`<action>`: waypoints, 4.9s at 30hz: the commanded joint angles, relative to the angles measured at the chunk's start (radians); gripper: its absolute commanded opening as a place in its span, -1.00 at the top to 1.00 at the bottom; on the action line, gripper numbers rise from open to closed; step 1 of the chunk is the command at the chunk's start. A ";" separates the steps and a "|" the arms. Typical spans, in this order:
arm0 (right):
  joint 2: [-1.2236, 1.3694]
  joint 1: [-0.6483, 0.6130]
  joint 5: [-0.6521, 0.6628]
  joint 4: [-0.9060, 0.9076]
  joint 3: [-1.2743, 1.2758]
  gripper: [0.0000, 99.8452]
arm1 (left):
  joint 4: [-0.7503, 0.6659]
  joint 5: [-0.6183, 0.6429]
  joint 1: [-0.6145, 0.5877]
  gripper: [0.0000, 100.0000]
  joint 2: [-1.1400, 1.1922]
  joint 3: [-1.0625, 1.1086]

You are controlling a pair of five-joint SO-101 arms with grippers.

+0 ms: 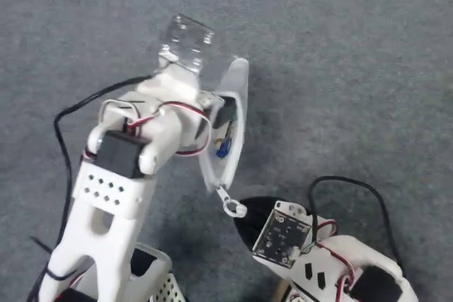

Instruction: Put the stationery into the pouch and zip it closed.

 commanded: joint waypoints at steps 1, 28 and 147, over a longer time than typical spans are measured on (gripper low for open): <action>-0.007 -0.007 0.006 0.018 -0.066 0.99 | -0.043 -0.020 0.048 0.59 0.005 -0.059; -0.008 0.272 -0.038 0.104 -0.356 0.99 | 0.575 -0.221 0.253 0.40 -0.006 -0.559; 0.251 1.210 -0.342 -1.012 0.184 0.99 | -0.190 -0.204 0.318 0.99 -0.775 0.769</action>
